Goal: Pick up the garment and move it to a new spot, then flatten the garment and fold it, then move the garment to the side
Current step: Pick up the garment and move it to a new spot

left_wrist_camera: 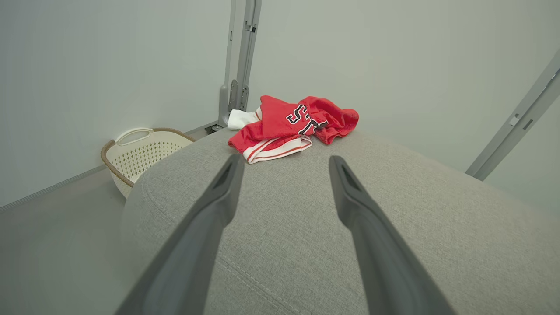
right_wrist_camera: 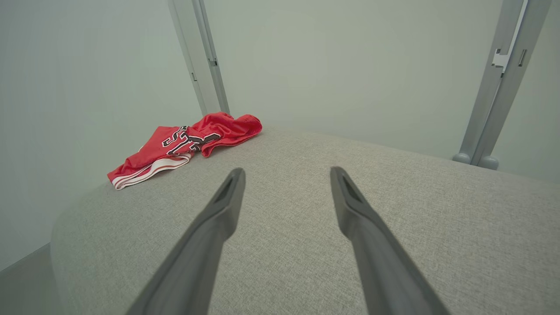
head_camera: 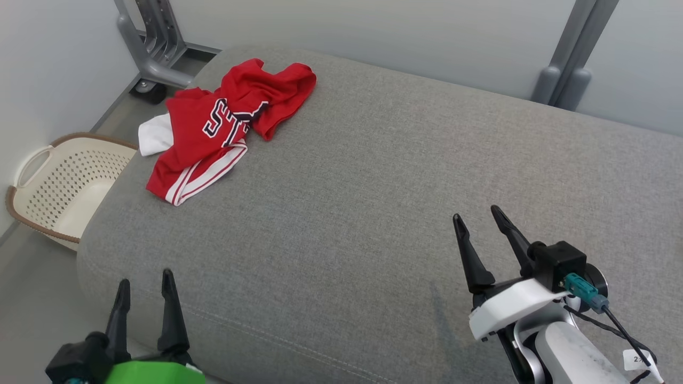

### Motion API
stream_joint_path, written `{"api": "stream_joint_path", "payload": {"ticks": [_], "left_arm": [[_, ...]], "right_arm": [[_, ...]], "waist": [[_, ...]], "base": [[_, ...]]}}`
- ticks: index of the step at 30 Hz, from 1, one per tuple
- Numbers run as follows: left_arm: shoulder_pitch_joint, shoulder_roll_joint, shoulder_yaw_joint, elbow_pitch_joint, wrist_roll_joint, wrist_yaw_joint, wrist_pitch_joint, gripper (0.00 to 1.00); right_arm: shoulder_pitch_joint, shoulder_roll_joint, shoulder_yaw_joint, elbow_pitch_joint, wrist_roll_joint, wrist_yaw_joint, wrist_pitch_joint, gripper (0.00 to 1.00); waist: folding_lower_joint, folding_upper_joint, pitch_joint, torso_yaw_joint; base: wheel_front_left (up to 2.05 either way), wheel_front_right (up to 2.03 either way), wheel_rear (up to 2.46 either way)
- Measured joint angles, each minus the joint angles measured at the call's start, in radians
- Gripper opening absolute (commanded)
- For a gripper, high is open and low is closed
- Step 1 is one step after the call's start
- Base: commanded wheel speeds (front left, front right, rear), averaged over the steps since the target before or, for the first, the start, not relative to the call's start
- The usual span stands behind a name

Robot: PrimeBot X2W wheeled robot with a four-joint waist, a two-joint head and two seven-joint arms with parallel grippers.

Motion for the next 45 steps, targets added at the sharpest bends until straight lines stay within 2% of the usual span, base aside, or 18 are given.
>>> {"api": "stream_joint_path", "payload": {"ticks": [5,10,13,16,17,19,24,32,40,45], "left_arm": [[-0.102,0.008,0.030,-0.032,0.011,0.000,0.000,1.00],[-0.233,0.072,0.079,-0.054,0.006,0.000,0.036,1.00],[-0.321,0.120,0.108,-0.053,-0.003,-0.002,0.090,1.00],[-0.405,0.193,0.134,-0.044,-0.003,-0.005,0.152,1.00],[-0.432,0.218,0.137,-0.037,-0.008,-0.018,0.180,1.00],[-0.478,0.223,0.158,-0.017,-0.064,-0.020,0.235,1.00],[-0.574,0.277,0.199,0.062,-0.099,-0.020,0.348,1.00],[-0.669,0.327,0.274,0.228,-0.124,-0.018,0.435,1.00],[-0.742,0.330,0.307,0.311,-0.132,-0.014,0.454,1.00],[-0.765,0.330,0.315,0.354,-0.130,-0.008,0.457,1.00]], "right_arm": [[-0.004,-0.019,-0.010,-0.023,-0.017,-0.002,0.005,1.00],[-0.028,-0.031,-0.013,-0.045,-0.044,-0.008,0.019,1.00],[-0.049,-0.039,-0.013,-0.062,-0.053,-0.009,0.030,1.00],[-0.060,-0.055,-0.013,-0.078,-0.065,-0.009,0.042,1.00],[-0.065,-0.058,-0.014,-0.086,-0.069,-0.009,0.045,1.00],[-0.072,-0.060,-0.013,-0.104,-0.078,-0.009,0.054,1.00],[-0.090,-0.098,-0.031,-0.148,-0.111,-0.010,0.081,1.00],[-0.128,-0.138,-0.046,-0.239,-0.141,-0.010,0.121,1.00],[-0.130,-0.181,-0.082,-0.310,-0.158,-0.017,0.146,1.00],[-0.134,-0.185,-0.101,-0.337,-0.159,-0.017,0.154,1.00]], "waist": [[0.0000,0.0000,0.037,-0.011],[0.0000,0.0000,0.072,-0.036],[0.0000,0.0000,0.093,-0.058],[0.0000,0.0000,0.114,-0.085],[0.0000,0.0000,0.122,-0.095],[0.0000,0.0000,0.137,-0.115],[0.0000,0.0000,0.186,-0.168],[0.0000,0.0000,0.279,-0.257],[0.0000,0.0000,0.387,-0.335],[0.0000,0.0000,0.443,-0.362]], "base": [[0.00,0.00,0.00],[0.00,0.00,0.00],[0.00,0.00,0.00],[0.00,0.00,0.00],[0.00,0.00,0.00],[0.00,0.00,0.00],[0.00,0.00,0.00],[0.00,0.00,0.00],[0.00,0.00,0.00],[0.00,0.00,0.00]]}}
